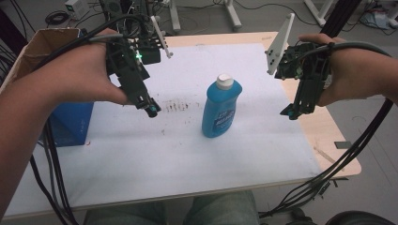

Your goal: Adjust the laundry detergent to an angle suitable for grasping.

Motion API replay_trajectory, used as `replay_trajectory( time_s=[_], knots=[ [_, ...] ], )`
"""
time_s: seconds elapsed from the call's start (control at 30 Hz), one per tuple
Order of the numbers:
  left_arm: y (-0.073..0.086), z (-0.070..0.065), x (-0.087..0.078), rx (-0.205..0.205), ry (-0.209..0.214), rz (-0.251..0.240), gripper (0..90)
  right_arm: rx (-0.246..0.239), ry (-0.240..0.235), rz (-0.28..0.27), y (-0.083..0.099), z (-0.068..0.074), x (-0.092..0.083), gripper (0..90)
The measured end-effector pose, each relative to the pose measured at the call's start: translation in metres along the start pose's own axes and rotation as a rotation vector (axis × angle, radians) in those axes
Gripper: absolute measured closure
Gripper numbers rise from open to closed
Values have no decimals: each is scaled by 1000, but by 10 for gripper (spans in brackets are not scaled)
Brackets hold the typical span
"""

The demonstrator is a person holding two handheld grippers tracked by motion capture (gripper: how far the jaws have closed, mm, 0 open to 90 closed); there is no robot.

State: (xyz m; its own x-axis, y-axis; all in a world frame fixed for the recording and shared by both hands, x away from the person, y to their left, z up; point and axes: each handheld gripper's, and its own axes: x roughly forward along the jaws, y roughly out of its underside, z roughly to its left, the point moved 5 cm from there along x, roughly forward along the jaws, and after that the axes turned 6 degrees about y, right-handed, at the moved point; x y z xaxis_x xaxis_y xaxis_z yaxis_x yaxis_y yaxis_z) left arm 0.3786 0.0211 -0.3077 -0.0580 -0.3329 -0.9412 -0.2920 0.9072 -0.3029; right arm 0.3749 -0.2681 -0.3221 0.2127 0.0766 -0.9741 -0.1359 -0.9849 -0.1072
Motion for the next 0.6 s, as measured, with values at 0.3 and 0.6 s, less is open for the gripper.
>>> replay_trajectory(
  time_s=[0.3,0.6],
  knots=[
    [-27,-11,5,-39,-2,-67,17,9,0,-3,7,1,1,18],
    [-55,-18,18,-70,-1,-130,17,5,-5,-13,7,1,4,18]
  ],
)
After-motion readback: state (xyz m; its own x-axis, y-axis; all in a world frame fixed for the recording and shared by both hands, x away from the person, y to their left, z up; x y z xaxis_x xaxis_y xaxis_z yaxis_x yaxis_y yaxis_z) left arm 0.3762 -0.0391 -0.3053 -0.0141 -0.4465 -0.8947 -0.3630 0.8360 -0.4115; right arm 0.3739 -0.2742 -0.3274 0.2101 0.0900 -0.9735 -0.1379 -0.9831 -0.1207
